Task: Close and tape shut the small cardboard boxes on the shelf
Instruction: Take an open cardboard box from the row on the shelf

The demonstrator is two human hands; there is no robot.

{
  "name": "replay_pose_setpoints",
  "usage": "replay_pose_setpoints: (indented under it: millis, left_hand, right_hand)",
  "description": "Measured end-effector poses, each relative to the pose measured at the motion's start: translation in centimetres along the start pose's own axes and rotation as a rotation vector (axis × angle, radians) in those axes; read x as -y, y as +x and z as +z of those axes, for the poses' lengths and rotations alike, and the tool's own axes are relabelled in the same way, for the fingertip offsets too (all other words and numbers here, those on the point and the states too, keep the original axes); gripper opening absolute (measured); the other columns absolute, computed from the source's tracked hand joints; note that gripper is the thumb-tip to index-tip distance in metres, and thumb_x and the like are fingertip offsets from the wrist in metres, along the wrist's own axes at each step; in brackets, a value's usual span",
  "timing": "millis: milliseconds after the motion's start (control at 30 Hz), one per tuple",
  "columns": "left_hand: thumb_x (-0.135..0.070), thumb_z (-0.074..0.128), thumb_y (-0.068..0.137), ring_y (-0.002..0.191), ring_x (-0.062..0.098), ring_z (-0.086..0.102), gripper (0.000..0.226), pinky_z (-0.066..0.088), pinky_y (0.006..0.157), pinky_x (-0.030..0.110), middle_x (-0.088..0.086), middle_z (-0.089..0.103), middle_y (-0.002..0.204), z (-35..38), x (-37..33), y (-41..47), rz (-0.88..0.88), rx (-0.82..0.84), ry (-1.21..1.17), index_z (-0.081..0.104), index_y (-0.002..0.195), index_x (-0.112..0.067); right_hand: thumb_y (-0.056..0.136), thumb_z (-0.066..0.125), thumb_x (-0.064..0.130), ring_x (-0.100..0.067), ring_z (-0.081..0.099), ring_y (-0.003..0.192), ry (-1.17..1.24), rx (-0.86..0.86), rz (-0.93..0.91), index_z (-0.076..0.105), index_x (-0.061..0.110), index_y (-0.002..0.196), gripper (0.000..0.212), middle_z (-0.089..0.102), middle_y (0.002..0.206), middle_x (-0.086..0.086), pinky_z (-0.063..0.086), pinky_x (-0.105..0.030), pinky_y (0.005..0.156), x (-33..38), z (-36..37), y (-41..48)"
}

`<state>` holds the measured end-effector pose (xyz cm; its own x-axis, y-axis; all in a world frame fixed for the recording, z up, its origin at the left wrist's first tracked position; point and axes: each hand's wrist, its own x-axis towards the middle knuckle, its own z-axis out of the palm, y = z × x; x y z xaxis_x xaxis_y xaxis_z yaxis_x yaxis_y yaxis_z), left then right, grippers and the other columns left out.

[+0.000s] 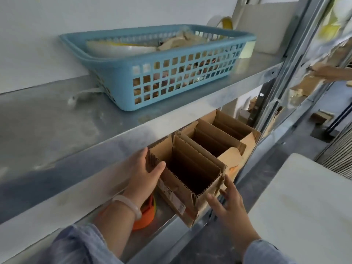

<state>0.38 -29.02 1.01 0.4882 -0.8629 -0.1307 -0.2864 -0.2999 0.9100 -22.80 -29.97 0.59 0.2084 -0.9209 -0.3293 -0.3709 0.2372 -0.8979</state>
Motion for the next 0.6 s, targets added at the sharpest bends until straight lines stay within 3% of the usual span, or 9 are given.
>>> replay_pose_setpoints:
  millis: [67,133,233,300,400,500,600]
  left_hand:
    - [-0.042,0.063,0.092,0.132,0.016,0.046,0.063,0.04,0.11,0.046,-0.006,0.046,0.146,0.5,-0.2,0.4,-0.018,-0.021,-0.066,0.033,0.147,-0.036]
    - [-0.039,0.062,0.092,0.114,0.01,0.058,0.036,0.048,0.1,0.039,-0.01,0.063,0.123,0.9,-0.3,0.9,-0.021,-0.035,-0.13,0.054,0.127,-0.038]
    - [-0.028,0.061,0.095,0.097,0.008,0.065,0.009,0.049,0.08,0.025,-0.009,0.069,0.099,1.5,-0.9,0.5,-0.038,-0.048,-0.216,0.061,0.1,-0.036]
    - [-0.035,0.066,0.088,0.096,0.011,0.065,0.009,0.05,0.081,0.028,-0.007,0.069,0.097,1.8,-1.2,0.3,-0.053,-0.097,-0.226,0.062,0.096,-0.035]
    - [-0.047,0.065,0.071,0.098,0.01,0.066,0.031,0.052,0.089,0.033,-0.007,0.07,0.101,1.9,-1.2,-0.1,-0.044,-0.123,-0.246,0.065,0.1,-0.037]
    - [-0.03,0.067,0.085,0.095,0.007,0.067,0.021,0.052,0.079,0.024,-0.005,0.07,0.102,2.1,-1.4,-1.2,-0.013,-0.098,-0.288,0.065,0.106,-0.033]
    - [-0.016,0.064,0.091,0.089,0.006,0.069,0.02,0.051,0.069,0.017,-0.004,0.072,0.098,2.1,-1.3,-2.4,-0.023,-0.127,-0.367,0.066,0.107,-0.028]
  right_hand:
    - [0.056,0.065,0.07,-0.027,0.033,0.142,0.18,0.045,0.103,0.013,0.044,0.15,0.11,0.023,0.159,0.004,0.029,-0.052,0.117,-0.1,0.0,0.4]
    - [0.06,0.065,0.068,-0.03,0.033,0.142,0.351,0.118,0.254,0.012,0.047,0.15,0.106,0.025,0.159,0.004,0.032,-0.053,0.114,0.2,0.4,0.6]
    - [0.058,0.065,0.068,-0.032,0.033,0.141,0.413,0.169,0.374,0.013,0.044,0.151,0.11,0.028,0.157,0.002,0.042,-0.055,0.102,0.9,0.6,1.0]
    - [0.061,0.069,0.062,-0.03,0.037,0.138,0.43,0.151,0.389,0.023,0.04,0.149,0.101,0.036,0.152,0.002,0.045,-0.054,0.098,1.1,0.6,1.2]
    - [0.085,0.069,0.043,-0.026,0.045,0.129,0.471,0.109,0.412,0.036,0.037,0.142,0.067,0.048,0.138,0.002,0.054,-0.051,0.091,1.0,0.2,1.0]
    - [0.096,0.061,0.021,-0.031,0.052,0.125,0.526,0.08,0.437,0.04,0.031,0.143,0.052,0.052,0.136,-0.004,0.057,-0.056,0.083,0.7,-0.2,0.7]
    - [0.097,0.057,0.012,-0.034,0.062,0.113,0.491,0.085,0.432,0.042,0.027,0.141,0.049,0.058,0.13,-0.007,0.061,-0.05,0.077,1.0,-0.5,-0.3]
